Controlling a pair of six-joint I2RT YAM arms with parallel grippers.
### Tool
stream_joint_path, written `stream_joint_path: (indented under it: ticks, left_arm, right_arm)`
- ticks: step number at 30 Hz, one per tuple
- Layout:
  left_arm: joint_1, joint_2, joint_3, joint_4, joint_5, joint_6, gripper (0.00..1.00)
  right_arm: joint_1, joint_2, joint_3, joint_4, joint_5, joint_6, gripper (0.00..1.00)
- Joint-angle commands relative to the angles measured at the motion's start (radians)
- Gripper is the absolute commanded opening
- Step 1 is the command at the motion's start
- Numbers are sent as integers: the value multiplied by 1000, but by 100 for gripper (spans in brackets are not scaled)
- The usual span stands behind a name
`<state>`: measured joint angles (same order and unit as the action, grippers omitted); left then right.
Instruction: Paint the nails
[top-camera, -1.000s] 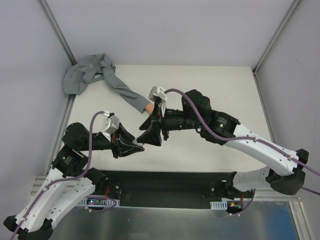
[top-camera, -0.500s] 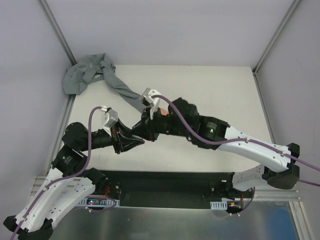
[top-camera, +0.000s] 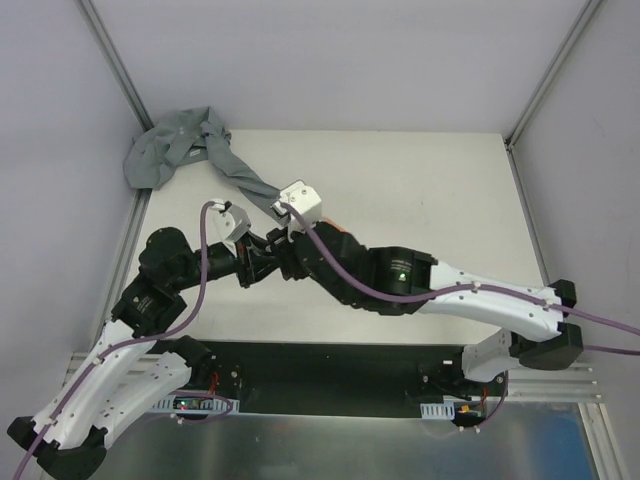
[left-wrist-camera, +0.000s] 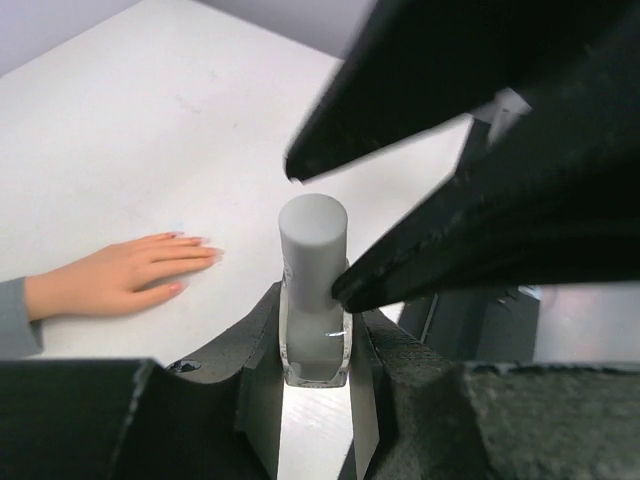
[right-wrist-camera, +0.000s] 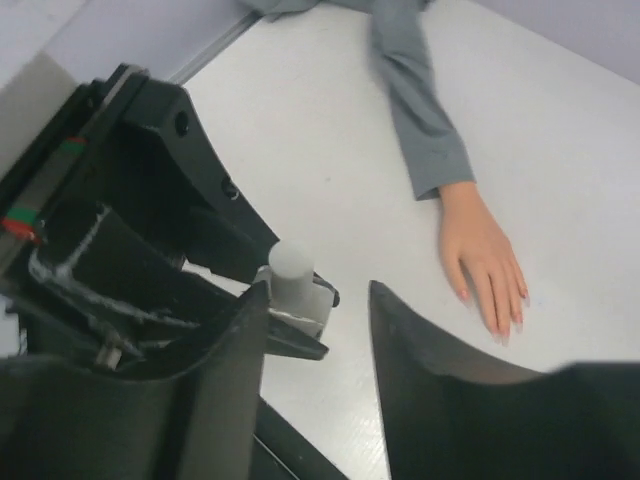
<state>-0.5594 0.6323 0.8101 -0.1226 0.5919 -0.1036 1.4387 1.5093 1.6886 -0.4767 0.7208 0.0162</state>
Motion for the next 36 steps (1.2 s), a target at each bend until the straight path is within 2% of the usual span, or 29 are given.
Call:
stream_joint_path:
  ticks: [1,2,3,6,9,12,15,19,22,24,26,27,28,29,31,32,34,35,36]
  left_arm:
    - [13,-100,-35,64,195,5,0]
    - [13,-115,-43,64,283,-16,0]
    - [13,-129,-51,73,311,-30,0]
    - [13,-169,-69,86,396,-90,0]
    - [13,-184,-81,119,436,-143,0]
    - [13,-183,-86,167,459,-180,0]
    - [13,-177,-91,198,470,-205,0]
    - [13,-168,-88,216,465,-219,0]
    - [13,-164,-77,225,427,-226,0]
    - [13,-161,-69,227,393,-226,0]
    - [13,-155,-54,222,326,-220,0]
    - [13,-149,-46,204,286,-217,0]
    - [13,-146,-28,189,248,-193,0]
    - [13,-137,-17,170,152,-174,0]
    - [13,-125,12,104,45,-99,0]
    - [13,-109,18,89,-80,-72,0]
    - [13,-82,35,74,-212,-18,0]
    - [13,-41,44,72,-274,2,0]
    - [13,-14,64,72,-283,22,0]
  right_arm:
    - [-99,-176,-69,-2,-490,-91,56]
    - [-128,-195,-107,13,-582,-91,61]
    - [-189,-222,-125,32,-794,-96,62]
    - [-277,-242,-185,146,-1118,-102,65]
    - [-316,-216,-184,202,-1303,-87,65]
    - [-327,-186,-185,285,-1412,-62,62]
    - [-327,-150,-181,367,-1491,-19,57]
    - [-325,-121,-179,418,-1520,31,50]
    - [-324,-106,-181,420,-1523,42,35]
    - [-319,-107,-193,420,-1517,39,31]
    - [-314,-112,-208,418,-1502,33,22]
    - [-314,-122,-214,406,-1488,28,17]
    - [-313,-130,-222,397,-1465,25,2]
    - [-310,-136,-231,351,-1381,7,1]
    - [-264,-156,-212,243,-1187,-39,1]
    - [-203,-158,-181,72,-701,-71,1]
    - [5,-79,-33,-110,18,-21,0]
    - [41,-45,12,-252,359,26,1]
    - [61,-16,89,-313,414,119,1]
